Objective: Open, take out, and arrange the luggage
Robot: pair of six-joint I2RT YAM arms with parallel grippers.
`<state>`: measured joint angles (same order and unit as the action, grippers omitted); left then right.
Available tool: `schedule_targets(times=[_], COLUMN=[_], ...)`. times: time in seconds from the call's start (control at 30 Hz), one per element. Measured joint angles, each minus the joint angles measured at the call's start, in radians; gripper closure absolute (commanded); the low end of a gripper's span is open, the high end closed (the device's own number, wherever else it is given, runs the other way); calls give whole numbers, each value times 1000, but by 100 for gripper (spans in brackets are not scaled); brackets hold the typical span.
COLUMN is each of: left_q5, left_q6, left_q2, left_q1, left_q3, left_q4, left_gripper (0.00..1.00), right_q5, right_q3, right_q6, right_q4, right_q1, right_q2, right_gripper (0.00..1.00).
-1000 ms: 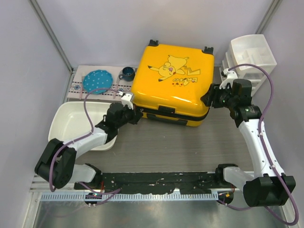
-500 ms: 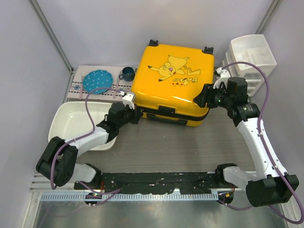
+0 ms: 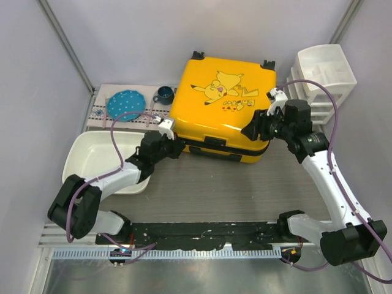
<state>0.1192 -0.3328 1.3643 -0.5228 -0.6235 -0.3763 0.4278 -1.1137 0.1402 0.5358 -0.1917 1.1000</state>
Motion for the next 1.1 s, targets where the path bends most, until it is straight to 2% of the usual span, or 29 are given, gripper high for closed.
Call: schedule_targets(times=[0.03,0.17,0.3,0.5,0.73,0.93,1.1], left_q5=[-1,-5,-6,-3,69,229,406], left_q6=[-1,-1,12,84,219,332,423], left_q2=[0,0,-2,-53,-66,1,74], left_q1=[0,-2,-2,36,109,206,271], left_q3=[0,-1,-3,-2,-2,-47,-93], left_q4=[0,1,11,71,98,106,112], left_gripper=[100,100,100,100,100,100,100], right_q5=[-2,-14,-45,-109,-182,-307,-314], right_q3=[2,18,37,67,98,120,126], right_q6=[0,-3,-11,-26,-50,-98,-153], right_q4=[-2,-14,-29,-47,-81,-171,-190], right_q1=[-7,-29,-39,-46,-49,-26,-19], right_q2=[0,0,-7,-21,-45,-34,-35], right_gripper=[43,46,56,63,65,64,44])
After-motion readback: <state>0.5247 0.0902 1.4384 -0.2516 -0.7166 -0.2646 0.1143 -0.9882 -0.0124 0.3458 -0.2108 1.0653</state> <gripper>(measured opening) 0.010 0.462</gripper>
